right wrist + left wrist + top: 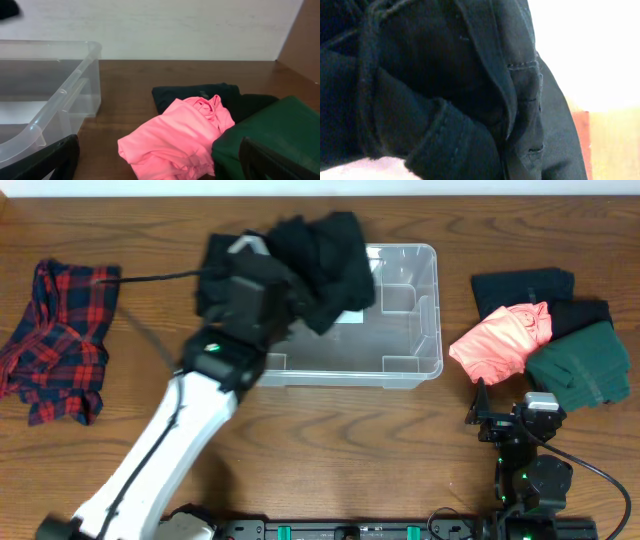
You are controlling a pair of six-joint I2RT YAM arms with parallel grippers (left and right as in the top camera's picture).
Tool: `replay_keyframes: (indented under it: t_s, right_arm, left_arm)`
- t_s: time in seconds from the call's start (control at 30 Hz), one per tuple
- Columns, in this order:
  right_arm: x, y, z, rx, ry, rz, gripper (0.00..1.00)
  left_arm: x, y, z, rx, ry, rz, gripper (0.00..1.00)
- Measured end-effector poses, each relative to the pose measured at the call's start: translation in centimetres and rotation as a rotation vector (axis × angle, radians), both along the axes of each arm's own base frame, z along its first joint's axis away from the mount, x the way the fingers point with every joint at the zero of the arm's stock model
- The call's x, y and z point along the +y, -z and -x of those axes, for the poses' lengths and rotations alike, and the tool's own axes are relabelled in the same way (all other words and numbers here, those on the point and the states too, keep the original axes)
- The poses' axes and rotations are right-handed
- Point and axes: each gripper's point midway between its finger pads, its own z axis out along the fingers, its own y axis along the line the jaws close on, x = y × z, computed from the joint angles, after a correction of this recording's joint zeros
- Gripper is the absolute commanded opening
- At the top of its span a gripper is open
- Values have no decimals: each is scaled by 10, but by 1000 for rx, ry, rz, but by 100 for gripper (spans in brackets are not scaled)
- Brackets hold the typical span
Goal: Pack container
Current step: 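Lift the black garment with left gripper and carry into bin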
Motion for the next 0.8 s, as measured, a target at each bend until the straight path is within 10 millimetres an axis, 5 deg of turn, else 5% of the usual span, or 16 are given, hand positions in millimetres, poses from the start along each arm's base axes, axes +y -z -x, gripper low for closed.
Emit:
replay_keyframes:
  t_s: [0.23, 0.47, 0.53, 0.67, 0.8]
  right_arm:
    - [0, 0, 0, 0, 0, 0, 99]
    - [0, 0, 0, 0, 0, 0, 99]
    - [0, 0, 0, 0, 0, 0, 99]
    - [0, 0, 0, 0, 0, 0, 99]
    - [0, 0, 0, 0, 0, 0, 99]
  left_arm:
    - [-51, 36, 4, 47, 15, -3, 6]
    - [-56, 49, 4, 65, -41, -7, 6]
    - [-56, 51, 3, 69, -51, -7, 17]
    - [-56, 54, 1, 70, -64, -3, 61]
    - [-56, 51, -2, 61, -73, 15, 67]
